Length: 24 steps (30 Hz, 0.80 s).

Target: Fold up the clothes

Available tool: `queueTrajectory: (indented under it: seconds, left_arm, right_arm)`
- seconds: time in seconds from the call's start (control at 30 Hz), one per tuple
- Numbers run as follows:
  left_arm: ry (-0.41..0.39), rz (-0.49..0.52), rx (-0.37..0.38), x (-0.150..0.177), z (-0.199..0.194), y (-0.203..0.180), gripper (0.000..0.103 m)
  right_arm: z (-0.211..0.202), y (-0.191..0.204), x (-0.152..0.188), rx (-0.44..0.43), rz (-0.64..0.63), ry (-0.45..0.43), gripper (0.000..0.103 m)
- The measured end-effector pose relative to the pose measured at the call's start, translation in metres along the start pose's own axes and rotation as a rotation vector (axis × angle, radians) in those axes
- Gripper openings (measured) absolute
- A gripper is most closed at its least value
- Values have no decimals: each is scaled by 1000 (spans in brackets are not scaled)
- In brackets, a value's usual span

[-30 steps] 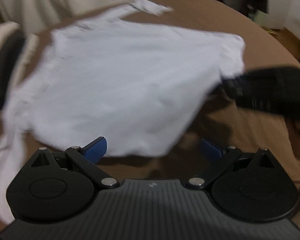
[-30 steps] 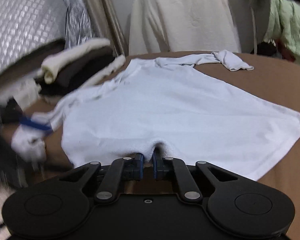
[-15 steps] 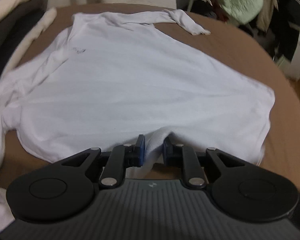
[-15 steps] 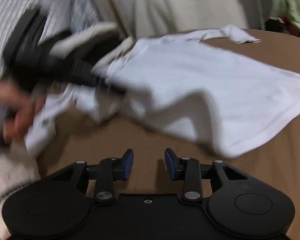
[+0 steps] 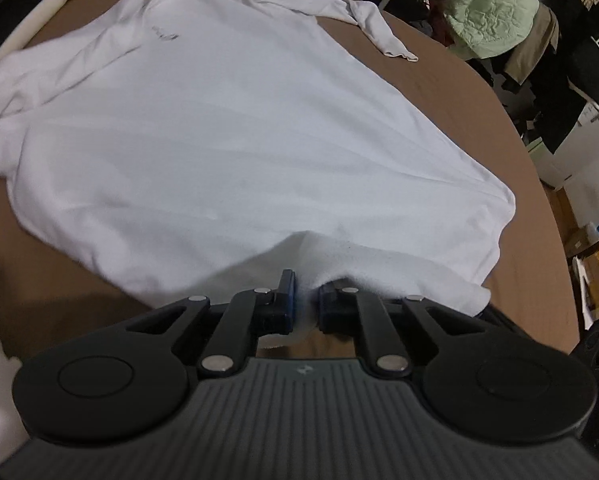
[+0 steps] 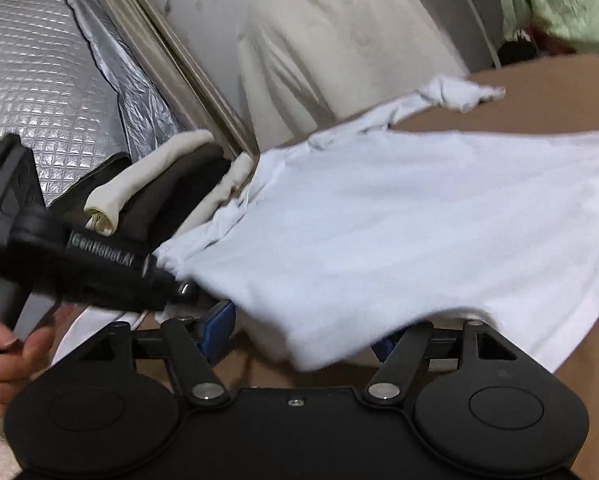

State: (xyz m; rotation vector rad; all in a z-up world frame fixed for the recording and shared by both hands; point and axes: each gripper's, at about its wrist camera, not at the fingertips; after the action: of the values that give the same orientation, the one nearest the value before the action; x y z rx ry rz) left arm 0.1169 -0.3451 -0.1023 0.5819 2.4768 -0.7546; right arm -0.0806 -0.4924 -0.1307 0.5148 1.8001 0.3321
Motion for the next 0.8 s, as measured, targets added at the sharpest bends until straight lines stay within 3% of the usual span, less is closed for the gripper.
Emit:
queueTrajectory:
  seconds: [0.07, 0.1, 0.2, 0.3, 0.33, 0.43, 0.5, 0.53, 0.6, 0.67, 0.73, 0.8]
  left_arm:
    - [1, 3, -2, 3, -5, 2, 9]
    - [4, 10, 0, 5, -10, 1, 9]
    - [-23, 54, 37, 13, -41, -10, 9]
    - [-72, 121, 100, 34, -89, -22, 13]
    - [-65, 134, 89, 47, -101, -20, 20]
    - [10, 176, 38, 76, -108, -9, 21]
    - [-1, 209, -34, 86, -115, 1, 22]
    - [-29, 227, -83, 86, -123, 10, 25]
    - [-99, 227, -172, 83, -144, 32, 42]
    - [-185, 146, -224, 71, -167, 66, 59]
    - [-273, 48, -292, 56, -183, 107, 62]
    - [-326, 15, -373, 43, -187, 144, 64]
  right_arm:
    - [-10, 4, 0, -46, -34, -31, 52]
    - [-14, 8, -2, -63, -50, -20, 9]
    - [-38, 24, -13, -82, -106, 0, 7]
    - [-96, 38, -27, -155, -94, -41, 7]
    - [-109, 36, -22, -166, -62, -24, 7]
    - [-121, 29, 15, -113, -50, 99, 5]
    - [-104, 29, 46, 11, -124, 246, 5]
    - [-100, 30, 53, 43, -147, 279, 6]
    - [-98, 30, 56, 68, -168, 300, 5]
    - [-99, 32, 47, 67, -164, 295, 5]
    - [-99, 40, 41, 80, -213, 306, 6]
    - [-97, 44, 42, 97, -252, 341, 6]
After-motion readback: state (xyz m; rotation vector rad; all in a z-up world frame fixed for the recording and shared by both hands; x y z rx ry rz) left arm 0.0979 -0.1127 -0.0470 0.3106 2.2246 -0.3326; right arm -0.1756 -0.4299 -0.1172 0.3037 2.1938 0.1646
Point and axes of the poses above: each gripper's, at about its wrist camera, not at the fingertips, and z roughly the way its jaws point, y to its left, x to its underside, and after that the axes turned 8 degrees about -y, right-handed
